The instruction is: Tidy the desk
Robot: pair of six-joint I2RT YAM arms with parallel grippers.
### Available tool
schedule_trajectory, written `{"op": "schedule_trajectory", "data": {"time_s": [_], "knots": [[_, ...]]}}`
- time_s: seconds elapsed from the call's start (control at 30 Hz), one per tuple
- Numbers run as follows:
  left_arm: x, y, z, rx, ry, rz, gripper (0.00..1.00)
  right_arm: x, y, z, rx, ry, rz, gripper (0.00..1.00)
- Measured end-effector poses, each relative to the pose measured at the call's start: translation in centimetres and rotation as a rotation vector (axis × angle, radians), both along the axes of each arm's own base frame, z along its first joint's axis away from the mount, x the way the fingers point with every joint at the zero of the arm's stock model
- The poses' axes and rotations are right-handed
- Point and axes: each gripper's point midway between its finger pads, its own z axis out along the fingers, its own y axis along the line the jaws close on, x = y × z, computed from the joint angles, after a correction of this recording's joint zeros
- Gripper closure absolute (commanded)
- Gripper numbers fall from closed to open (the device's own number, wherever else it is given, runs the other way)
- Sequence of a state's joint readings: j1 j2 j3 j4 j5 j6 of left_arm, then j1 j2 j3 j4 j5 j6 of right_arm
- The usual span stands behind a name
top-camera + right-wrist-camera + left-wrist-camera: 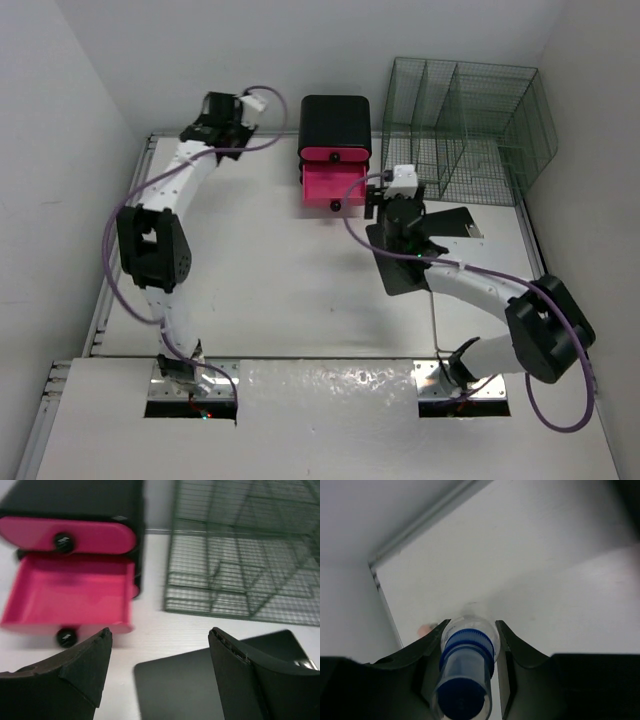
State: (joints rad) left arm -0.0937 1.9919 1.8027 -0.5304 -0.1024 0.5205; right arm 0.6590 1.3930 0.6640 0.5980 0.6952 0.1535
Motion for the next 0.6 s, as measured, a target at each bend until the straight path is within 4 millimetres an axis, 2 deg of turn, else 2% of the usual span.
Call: {"op": "schedule_trajectory", "data": {"time_s": [0.07, 0.13, 0.2, 0.27, 0.33, 0.4, 0.5, 0.6], "knots": [[-1.6, -5.7, 3.4, 0.035, -0.044, -0.116, 1.00, 0.7, -2.4, 0.4, 0.033, 0.010, -0.062, 0.25], [-3.4, -11.5, 5.7, 0.063, -0.074, -0.232, 1.00, 1.0, -5.1, 0.7, 0.067, 0.020, -0.127, 0.25], [-5.4, -17.2, 6.4, 0.083, -0.086, -0.338, 1.00, 0.9, -7.3, 1.2, 0.090, 0.020, -0.184, 0.22], [-7.5, -21.2, 5.6, 0.106, -0.059, -0.420, 1.00, 0.6, -8.6, 1.9, 0.106, 0.009, -0.214, 0.22], [-9.0, -24.1, 3.9, 0.144, -0.014, -0.474, 1.00, 0.0, -9.7, 2.5, 0.121, -0.003, -0.237, 0.22], [-9.4, -26.4, 2.1, 0.184, 0.026, -0.505, 1.00, -0.6, -10.6, 2.8, 0.134, -0.015, -0.254, 0.22], [-9.0, -28.8, -0.9, 0.248, 0.071, -0.521, 1.00, -1.3, -11.8, 2.7, 0.140, -0.019, -0.285, 0.22], [-8.7, -30.0, -3.3, 0.325, 0.094, -0.522, 1.00, -1.7, -12.5, 2.1, 0.138, -0.011, -0.303, 0.22]]}}
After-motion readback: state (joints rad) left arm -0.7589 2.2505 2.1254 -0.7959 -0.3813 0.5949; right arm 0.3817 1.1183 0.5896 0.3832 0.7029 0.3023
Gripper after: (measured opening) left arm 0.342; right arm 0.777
